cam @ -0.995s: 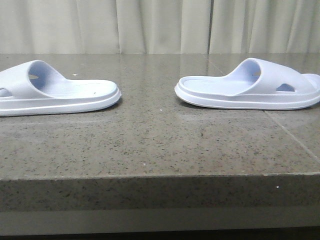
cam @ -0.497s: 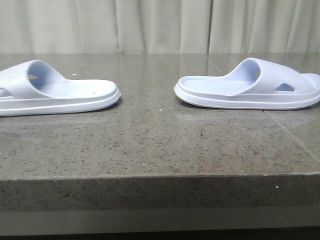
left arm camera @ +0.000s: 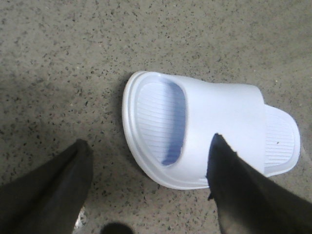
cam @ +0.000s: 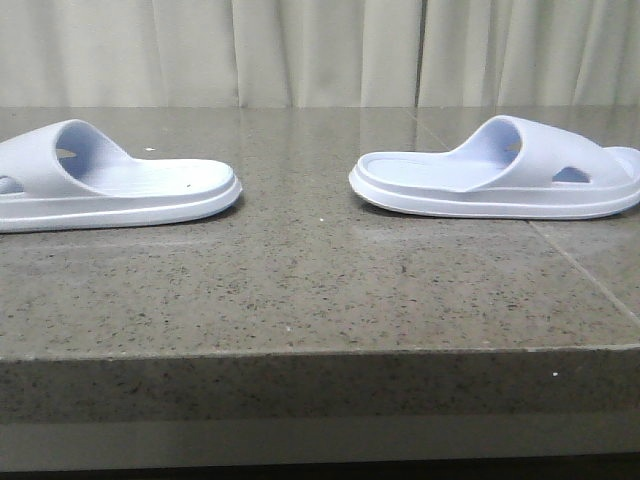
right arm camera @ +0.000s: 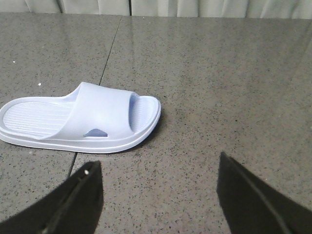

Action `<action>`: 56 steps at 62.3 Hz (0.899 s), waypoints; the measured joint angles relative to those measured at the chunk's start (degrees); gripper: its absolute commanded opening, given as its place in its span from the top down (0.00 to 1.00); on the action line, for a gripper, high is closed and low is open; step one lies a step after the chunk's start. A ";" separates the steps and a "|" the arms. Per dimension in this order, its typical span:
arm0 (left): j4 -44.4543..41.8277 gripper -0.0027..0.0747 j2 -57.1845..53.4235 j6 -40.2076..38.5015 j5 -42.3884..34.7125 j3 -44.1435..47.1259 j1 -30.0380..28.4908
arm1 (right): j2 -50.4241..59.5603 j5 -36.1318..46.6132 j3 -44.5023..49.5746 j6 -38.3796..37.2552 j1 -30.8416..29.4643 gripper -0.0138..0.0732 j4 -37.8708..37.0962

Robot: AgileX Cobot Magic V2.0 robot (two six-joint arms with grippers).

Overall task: Insert blue slippers together front up
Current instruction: 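Lower the left gripper to the heel of the slipper nearest it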

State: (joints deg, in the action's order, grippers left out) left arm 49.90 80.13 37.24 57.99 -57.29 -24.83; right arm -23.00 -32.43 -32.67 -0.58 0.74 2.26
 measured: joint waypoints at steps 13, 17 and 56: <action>2.44 0.54 5.83 2.37 -1.05 0.00 0.00 | 0.00 0.00 0.00 0.00 0.00 0.24 0.00; 2.81 0.55 6.56 2.63 -1.84 0.00 0.00 | 0.00 0.00 0.00 0.00 0.00 0.24 0.00; 10.07 0.55 15.31 7.42 -2.41 -0.86 0.85 | 0.00 -0.13 0.00 0.00 0.00 0.24 0.00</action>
State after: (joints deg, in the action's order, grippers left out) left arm 59.97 95.44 44.66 55.58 -58.15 -23.98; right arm -23.00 -32.56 -32.67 -0.58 0.74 2.26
